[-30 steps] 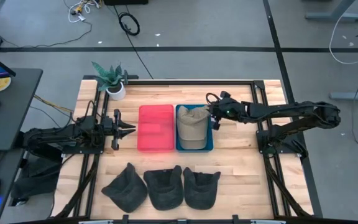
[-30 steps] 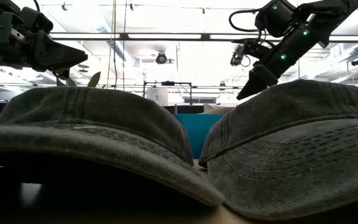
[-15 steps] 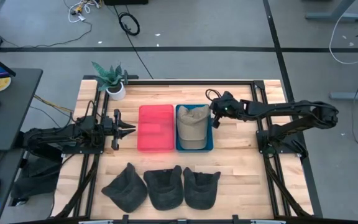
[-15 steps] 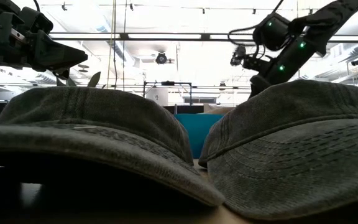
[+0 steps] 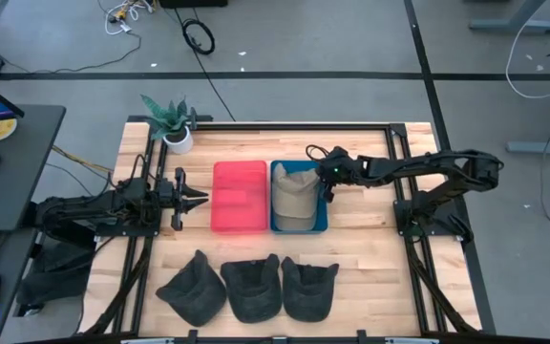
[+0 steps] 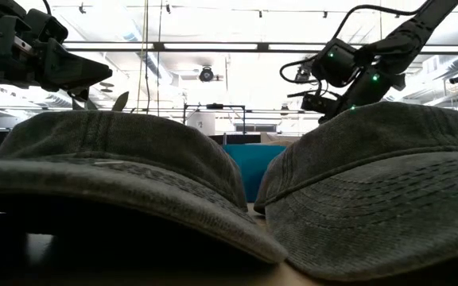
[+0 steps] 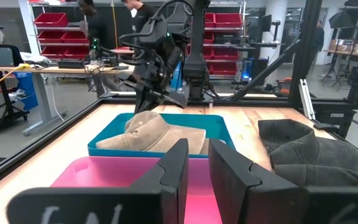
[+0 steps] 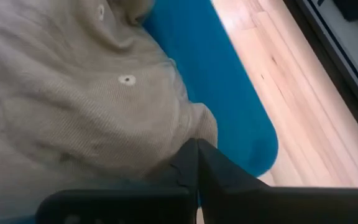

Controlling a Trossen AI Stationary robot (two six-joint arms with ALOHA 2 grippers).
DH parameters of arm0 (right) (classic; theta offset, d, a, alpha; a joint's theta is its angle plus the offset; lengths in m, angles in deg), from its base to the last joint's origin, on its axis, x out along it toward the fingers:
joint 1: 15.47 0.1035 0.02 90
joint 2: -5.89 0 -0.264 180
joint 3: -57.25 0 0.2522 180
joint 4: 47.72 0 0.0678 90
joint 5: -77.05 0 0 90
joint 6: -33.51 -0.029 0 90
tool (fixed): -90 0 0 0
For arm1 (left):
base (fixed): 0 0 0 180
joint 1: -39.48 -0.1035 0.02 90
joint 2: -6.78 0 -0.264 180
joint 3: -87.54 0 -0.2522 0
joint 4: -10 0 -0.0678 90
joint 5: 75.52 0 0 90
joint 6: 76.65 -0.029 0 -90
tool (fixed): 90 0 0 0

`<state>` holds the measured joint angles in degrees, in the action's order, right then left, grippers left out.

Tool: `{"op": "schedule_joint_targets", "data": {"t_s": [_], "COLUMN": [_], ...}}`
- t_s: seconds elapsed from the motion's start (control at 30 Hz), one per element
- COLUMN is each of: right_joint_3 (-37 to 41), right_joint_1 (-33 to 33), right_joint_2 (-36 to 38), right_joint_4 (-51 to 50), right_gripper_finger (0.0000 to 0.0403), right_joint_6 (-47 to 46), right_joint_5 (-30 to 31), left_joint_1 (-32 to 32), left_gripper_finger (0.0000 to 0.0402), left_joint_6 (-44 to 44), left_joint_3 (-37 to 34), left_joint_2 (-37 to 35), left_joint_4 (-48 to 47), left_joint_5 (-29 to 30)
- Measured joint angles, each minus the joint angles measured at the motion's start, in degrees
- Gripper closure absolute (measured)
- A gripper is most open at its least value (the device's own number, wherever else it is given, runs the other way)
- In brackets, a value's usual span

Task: Pick & Place hat
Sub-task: Put the brown cap into the blue bin, then put the left black cap into the red bin

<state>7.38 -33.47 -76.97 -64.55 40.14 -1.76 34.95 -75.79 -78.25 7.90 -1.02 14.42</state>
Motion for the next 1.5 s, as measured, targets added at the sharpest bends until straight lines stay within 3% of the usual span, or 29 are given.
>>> {"op": "schedule_joint_targets", "data": {"t_s": [0.53,1.1,1.3,1.4,1.5], "right_joint_3": [0.2,0.2,0.2,0.9,4.4], "right_joint_1": [-0.3,0.0,0.1,1.5,5.4], "right_joint_2": [3.4,21.7,25.6,27.5,29.6], "right_joint_4": [-0.9,0.3,-4.2,-4.9,0.8], "right_gripper_finger": [0.0392,0.039,0.039,0.039,0.039], "right_joint_6": [1.6,-2.2,-11.3,-11.8,-11.5], "right_joint_5": [-0.2,-0.1,-0.3,-1.1,-1.7], "left_joint_1": [0.0,0.0,0.0,0.0,0.0], "left_gripper_finger": [0.0335,0.0335,0.0335,0.0335,0.0335], "left_joint_6": [0.0,0.0,0.0,0.0,0.0], "left_joint_3": [0.0,0.0,0.0,0.0,0.0], "left_joint_2": [0.0,0.0,0.0,0.0,0.0], "left_joint_4": [0.0,0.0,0.0,0.0,0.0], "left_joint_5": [0.0,0.0,0.0,0.0,0.0]}}
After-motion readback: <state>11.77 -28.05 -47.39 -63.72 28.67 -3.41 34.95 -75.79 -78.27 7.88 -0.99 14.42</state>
